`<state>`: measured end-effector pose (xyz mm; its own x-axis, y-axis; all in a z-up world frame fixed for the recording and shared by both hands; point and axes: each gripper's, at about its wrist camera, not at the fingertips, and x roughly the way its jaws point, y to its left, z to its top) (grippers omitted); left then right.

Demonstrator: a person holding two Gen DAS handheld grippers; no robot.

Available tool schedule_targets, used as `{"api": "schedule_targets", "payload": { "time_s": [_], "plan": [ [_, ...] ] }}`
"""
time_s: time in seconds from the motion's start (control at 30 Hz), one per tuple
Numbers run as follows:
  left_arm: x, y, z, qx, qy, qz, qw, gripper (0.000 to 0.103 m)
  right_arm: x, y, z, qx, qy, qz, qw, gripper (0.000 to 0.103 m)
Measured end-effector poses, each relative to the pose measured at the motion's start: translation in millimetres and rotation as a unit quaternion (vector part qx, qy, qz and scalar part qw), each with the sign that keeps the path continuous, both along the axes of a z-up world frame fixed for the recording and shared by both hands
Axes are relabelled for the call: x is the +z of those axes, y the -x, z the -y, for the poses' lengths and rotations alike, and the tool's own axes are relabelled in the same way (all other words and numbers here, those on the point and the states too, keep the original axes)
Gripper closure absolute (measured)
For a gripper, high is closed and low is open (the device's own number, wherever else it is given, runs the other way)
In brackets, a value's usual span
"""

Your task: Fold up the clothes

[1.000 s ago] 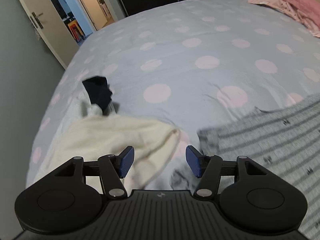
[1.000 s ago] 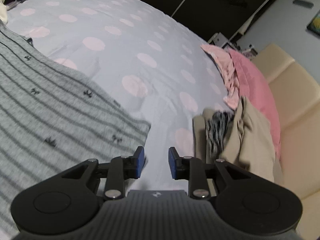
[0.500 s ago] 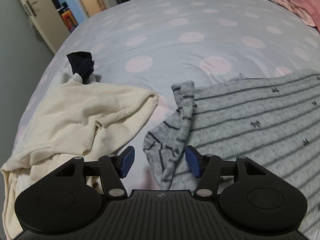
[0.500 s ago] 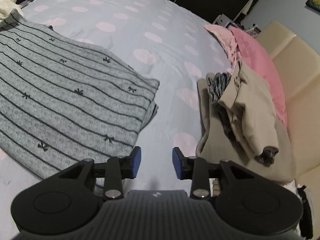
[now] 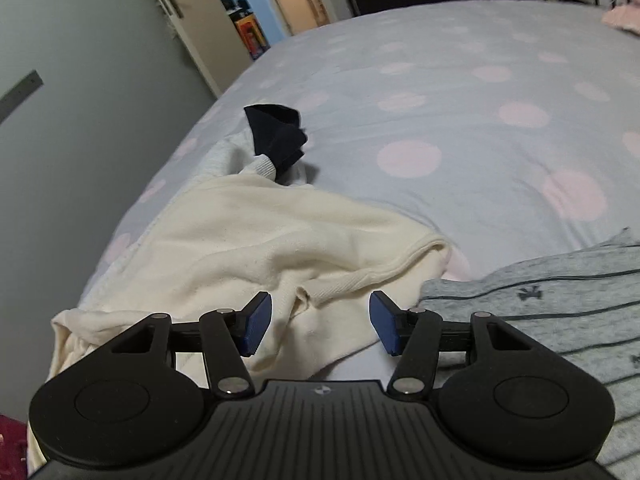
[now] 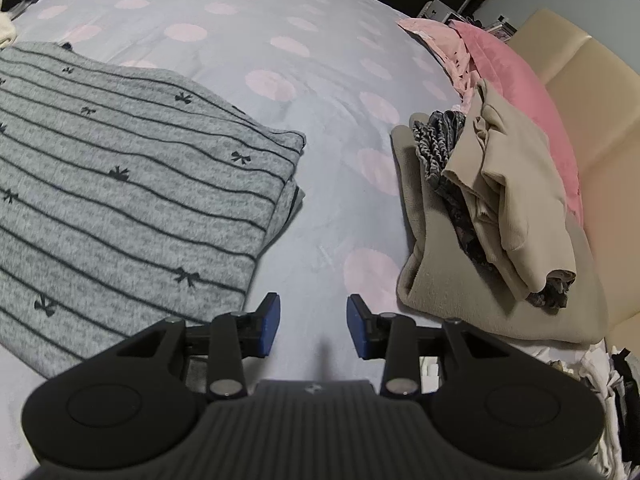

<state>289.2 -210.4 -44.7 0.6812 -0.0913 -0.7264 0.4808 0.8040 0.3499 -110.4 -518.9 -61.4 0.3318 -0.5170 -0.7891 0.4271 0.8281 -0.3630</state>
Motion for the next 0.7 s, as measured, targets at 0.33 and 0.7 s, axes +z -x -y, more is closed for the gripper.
{"api": "schedule_targets", "payload": {
  "time_s": [0.33,0.7],
  "plan": [
    [20.4,77.4,-48.5,-0.130,0.003,-0.051,0.9902,0.050,9.7,11.3,-3.4,-0.012,-0.057,0.022,0.998,0.062],
    [31.5,158.8,-91.8,-0.200,-0.011,-0.049,0.9784,0.049,49.5,49.0,-47.1,0.044,-0.026,0.100,0.994,0.036]
  ]
}}
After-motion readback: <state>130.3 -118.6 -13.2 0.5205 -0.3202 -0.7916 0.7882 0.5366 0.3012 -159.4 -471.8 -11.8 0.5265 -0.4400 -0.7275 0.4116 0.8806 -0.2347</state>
